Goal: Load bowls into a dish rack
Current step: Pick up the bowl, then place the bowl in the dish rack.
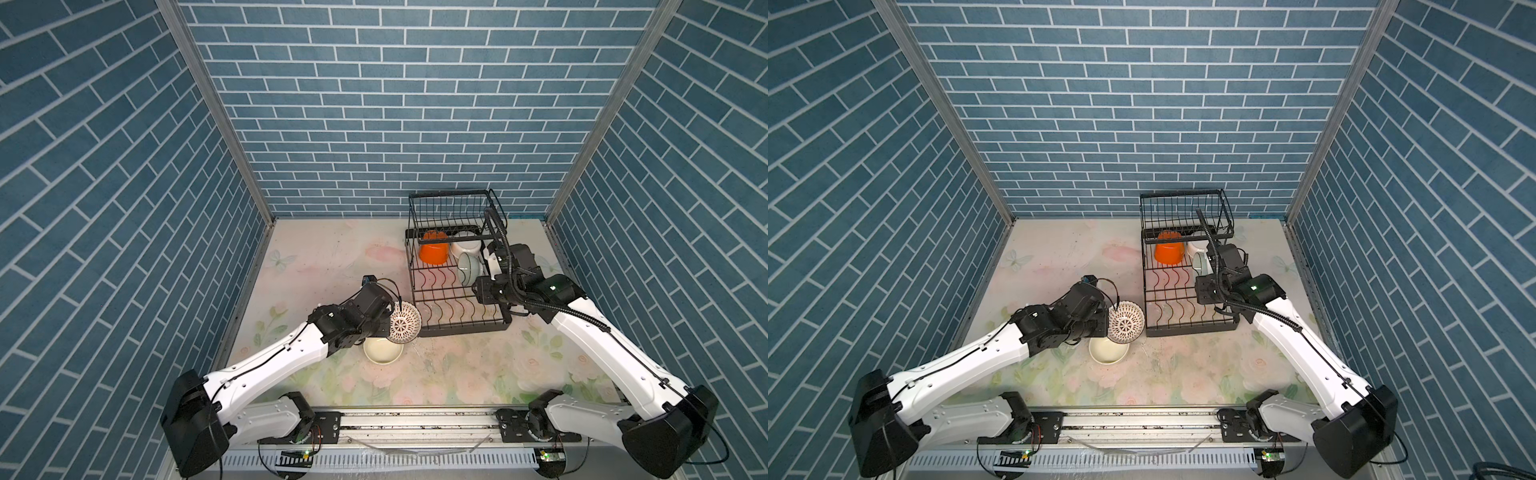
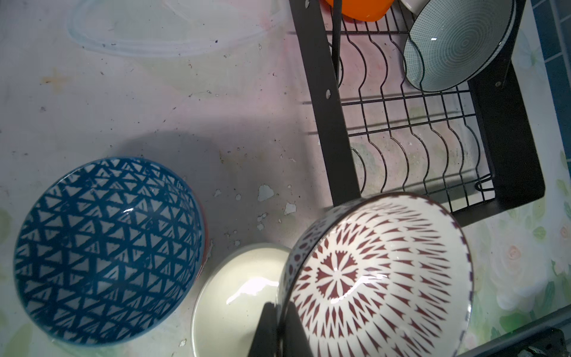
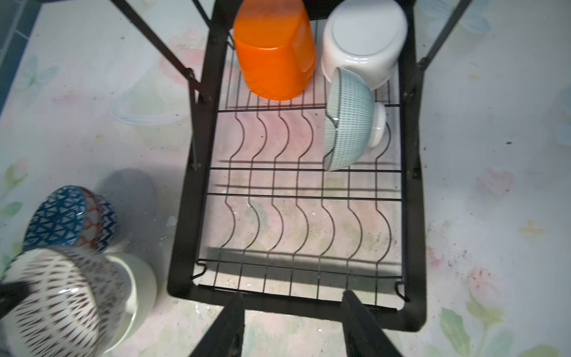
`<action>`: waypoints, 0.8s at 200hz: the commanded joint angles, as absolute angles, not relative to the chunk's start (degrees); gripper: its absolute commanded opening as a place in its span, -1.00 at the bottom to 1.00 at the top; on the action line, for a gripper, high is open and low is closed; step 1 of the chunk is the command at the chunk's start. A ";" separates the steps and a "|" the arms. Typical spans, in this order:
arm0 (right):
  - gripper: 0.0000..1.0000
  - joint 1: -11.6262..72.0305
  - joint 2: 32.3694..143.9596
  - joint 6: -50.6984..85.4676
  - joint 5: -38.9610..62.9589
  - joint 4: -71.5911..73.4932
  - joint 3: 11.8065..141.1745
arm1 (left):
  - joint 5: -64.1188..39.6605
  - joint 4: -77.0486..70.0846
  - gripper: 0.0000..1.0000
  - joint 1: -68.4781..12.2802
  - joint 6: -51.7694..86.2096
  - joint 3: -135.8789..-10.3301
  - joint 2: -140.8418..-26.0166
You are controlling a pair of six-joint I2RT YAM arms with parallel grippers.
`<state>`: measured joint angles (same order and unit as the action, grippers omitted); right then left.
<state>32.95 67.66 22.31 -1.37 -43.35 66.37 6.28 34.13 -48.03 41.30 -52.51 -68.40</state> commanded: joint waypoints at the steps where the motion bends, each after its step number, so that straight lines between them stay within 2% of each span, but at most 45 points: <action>1: 0.03 35.46 68.74 23.90 2.24 -44.67 70.47 | 6.28 28.04 -1.00 -48.34 39.40 -56.16 -70.87; 75: -0.03 43.52 76.55 23.03 3.73 -44.92 73.74 | 4.09 25.68 -1.00 -48.34 35.82 -63.34 -79.72; 160: -0.18 45.37 83.10 22.41 0.71 -43.06 75.58 | 3.25 24.26 -1.00 -48.34 35.64 -63.80 -80.64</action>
